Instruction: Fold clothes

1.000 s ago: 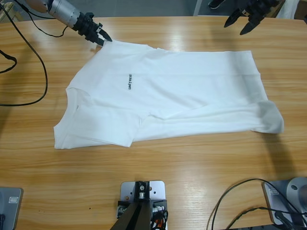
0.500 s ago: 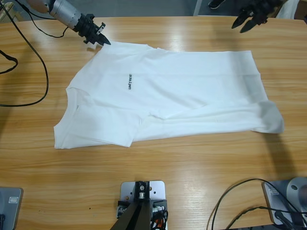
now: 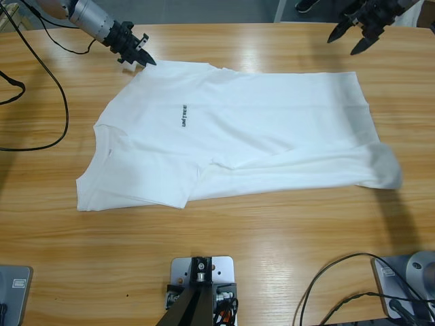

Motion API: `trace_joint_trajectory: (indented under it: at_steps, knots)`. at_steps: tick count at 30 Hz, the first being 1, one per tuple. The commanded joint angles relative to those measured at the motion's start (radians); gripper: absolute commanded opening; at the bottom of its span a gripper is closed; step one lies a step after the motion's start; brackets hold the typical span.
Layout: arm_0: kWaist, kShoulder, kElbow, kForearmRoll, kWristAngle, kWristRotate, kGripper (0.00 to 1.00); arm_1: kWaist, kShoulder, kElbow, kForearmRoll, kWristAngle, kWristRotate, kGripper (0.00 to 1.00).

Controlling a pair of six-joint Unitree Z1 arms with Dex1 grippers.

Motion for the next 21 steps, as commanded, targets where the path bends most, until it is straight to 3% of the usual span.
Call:
trace_joint_trajectory:
  at_steps: [1, 6, 12, 21]
  knots:
    - [-0.004, 0.052, -0.574, 0.039, 0.021, 0.019, 0.0, 0.076, -0.022, 0.08, 0.116, -0.141, -0.018, 1.0]
    - [-0.002, 0.05, -0.575, 0.044, 0.019, 0.024, 0.0, 0.085, -0.075, 0.195, 0.053, -0.126, -0.03, 1.0]
    - [-0.002, 0.05, -0.576, 0.045, 0.018, 0.025, 0.0, 0.071, -0.261, 0.649, -0.27, -0.097, -0.017, 1.0]
    - [-0.002, 0.045, -0.574, 0.059, 0.018, 0.038, 0.0, -0.009, -0.315, 0.67, -0.35, -0.091, -0.005, 0.996]
